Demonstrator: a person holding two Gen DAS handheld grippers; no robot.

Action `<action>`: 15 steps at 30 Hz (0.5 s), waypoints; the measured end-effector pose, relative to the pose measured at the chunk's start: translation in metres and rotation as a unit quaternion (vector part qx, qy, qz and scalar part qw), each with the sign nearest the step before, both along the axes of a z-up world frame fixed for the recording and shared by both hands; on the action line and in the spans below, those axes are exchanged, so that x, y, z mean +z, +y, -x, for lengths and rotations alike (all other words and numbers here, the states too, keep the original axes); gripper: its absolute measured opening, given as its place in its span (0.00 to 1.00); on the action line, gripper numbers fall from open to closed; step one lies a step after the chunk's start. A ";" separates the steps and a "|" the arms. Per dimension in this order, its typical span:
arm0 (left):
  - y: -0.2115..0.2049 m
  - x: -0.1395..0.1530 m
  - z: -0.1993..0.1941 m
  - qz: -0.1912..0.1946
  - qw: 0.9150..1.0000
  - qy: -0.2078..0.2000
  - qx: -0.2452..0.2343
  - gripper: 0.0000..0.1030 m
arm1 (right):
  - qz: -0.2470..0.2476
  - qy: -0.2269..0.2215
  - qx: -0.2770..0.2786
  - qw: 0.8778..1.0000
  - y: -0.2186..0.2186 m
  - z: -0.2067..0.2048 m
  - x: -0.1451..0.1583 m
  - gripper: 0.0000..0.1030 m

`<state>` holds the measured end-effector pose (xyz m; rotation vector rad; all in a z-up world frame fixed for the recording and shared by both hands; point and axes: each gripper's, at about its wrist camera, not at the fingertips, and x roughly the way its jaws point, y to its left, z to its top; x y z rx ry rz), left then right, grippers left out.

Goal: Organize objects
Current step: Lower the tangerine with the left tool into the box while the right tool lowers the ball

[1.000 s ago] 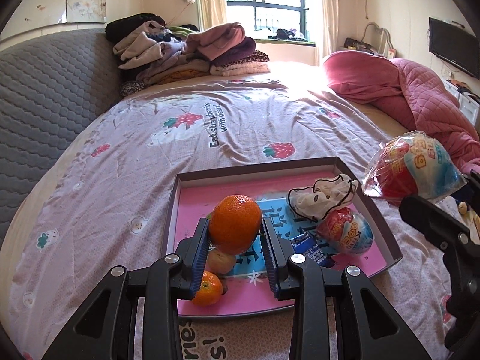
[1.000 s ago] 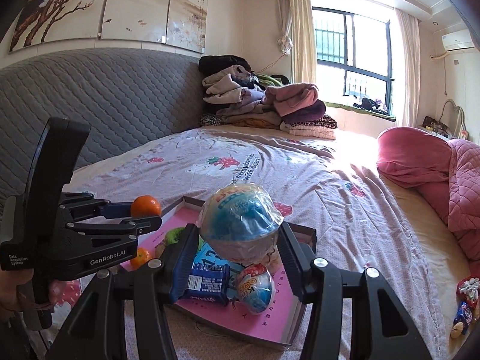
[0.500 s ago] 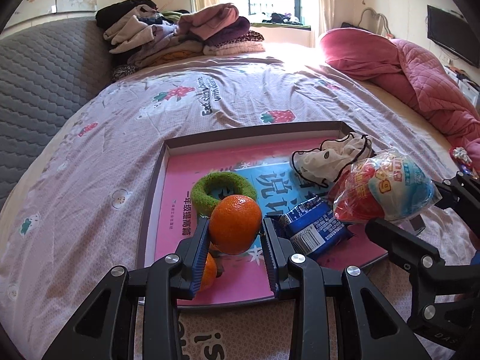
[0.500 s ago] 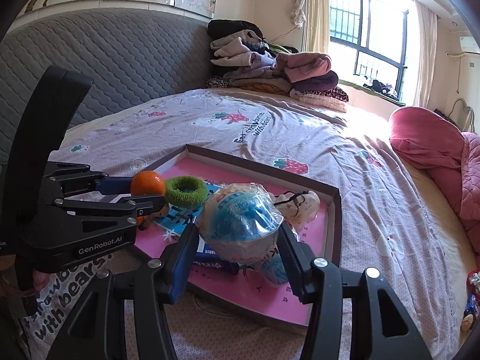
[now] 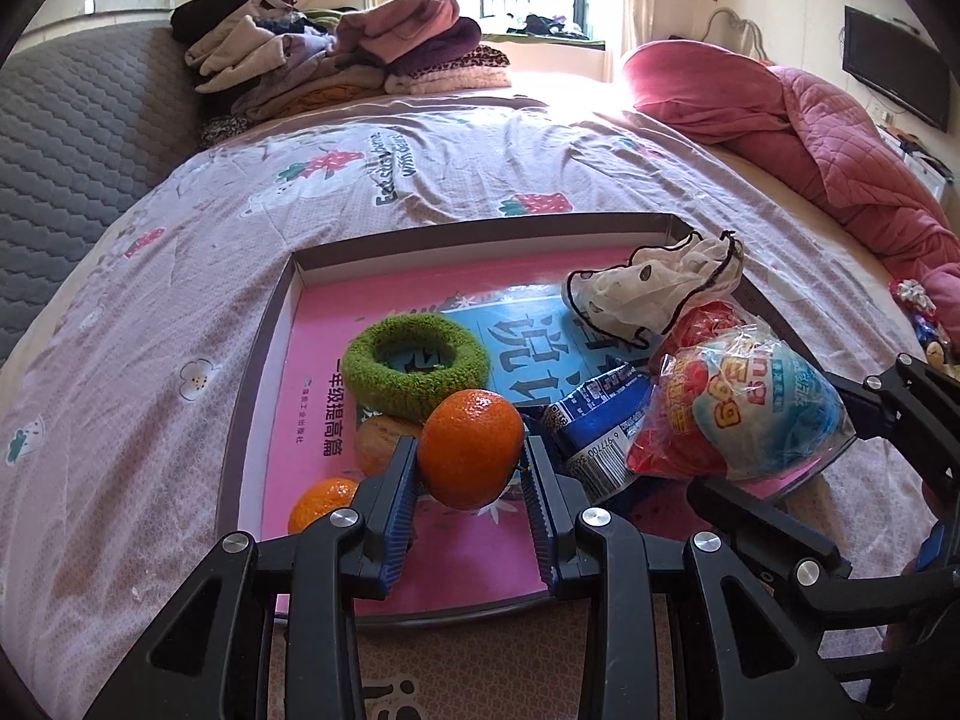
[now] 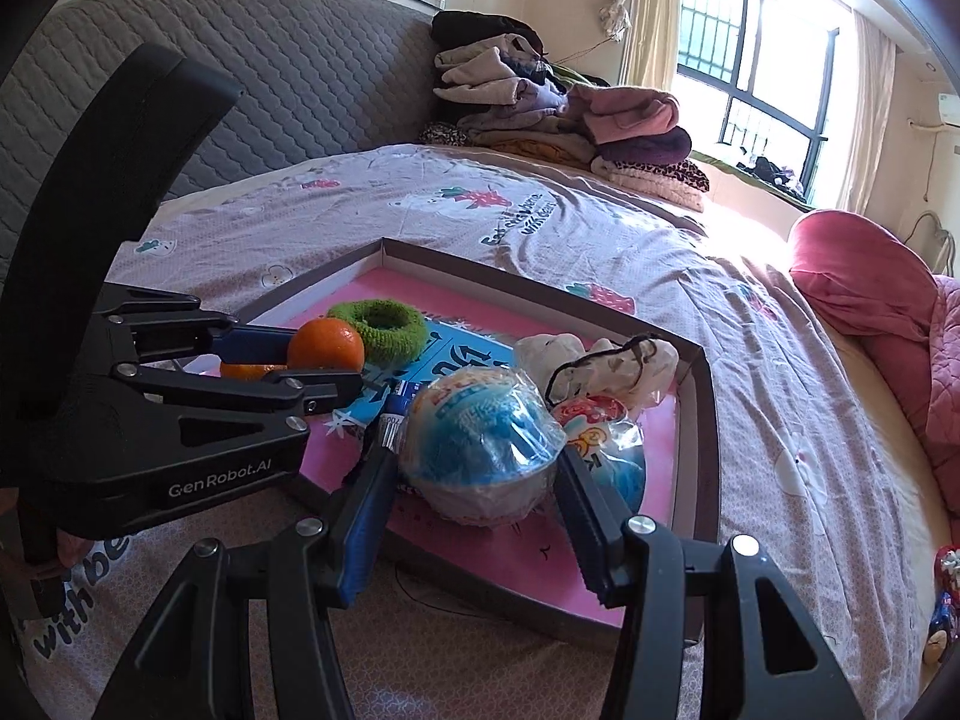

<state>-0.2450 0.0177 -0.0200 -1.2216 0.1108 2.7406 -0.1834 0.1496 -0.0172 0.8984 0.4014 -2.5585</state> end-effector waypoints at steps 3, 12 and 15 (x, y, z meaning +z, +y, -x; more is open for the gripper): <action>0.002 -0.003 0.000 0.002 1.000 -0.003 -0.002 0.34 | -0.005 0.001 -0.004 1.000 0.001 0.002 0.001 0.53; 0.006 -0.012 -0.001 -0.003 1.000 -0.021 -0.009 0.34 | -0.008 -0.016 -0.020 1.000 0.009 0.007 -0.001 0.53; 0.008 -0.014 -0.001 -0.001 1.000 -0.023 -0.009 0.34 | -0.014 -0.020 -0.021 0.999 0.010 0.008 -0.003 0.53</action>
